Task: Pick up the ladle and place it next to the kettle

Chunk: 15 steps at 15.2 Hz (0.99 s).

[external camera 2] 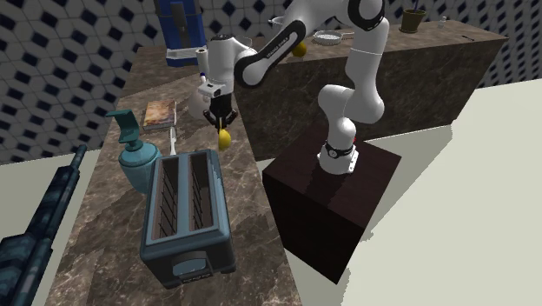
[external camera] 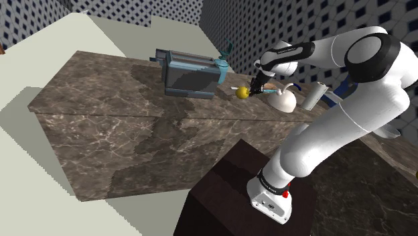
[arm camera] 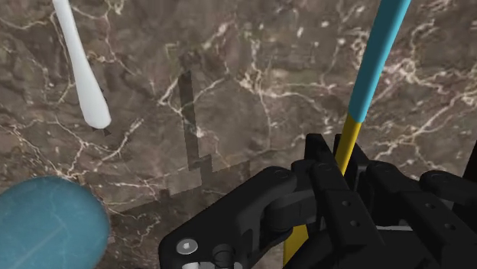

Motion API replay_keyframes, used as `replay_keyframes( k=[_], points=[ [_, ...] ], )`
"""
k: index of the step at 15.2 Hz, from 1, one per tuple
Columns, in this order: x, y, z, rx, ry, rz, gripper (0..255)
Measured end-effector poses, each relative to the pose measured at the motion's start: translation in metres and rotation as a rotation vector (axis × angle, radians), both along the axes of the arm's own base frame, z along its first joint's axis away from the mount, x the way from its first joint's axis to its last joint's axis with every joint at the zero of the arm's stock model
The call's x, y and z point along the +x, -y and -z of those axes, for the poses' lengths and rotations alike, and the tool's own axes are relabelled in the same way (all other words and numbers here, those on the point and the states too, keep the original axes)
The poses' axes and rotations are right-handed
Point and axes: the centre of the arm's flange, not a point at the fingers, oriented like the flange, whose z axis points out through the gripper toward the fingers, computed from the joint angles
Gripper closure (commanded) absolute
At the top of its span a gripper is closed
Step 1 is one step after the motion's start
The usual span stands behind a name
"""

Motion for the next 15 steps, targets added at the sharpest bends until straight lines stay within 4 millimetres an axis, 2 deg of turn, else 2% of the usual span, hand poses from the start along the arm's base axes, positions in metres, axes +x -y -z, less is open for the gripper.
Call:
replay_keyframes(
  k=[10,15],
  points=[
    [-0.002,0.001,0.052,-0.001,0.002,0.002,255],
    [-0.001,0.002,0.059,-0.002,0.002,0.003,255]
  ],
)
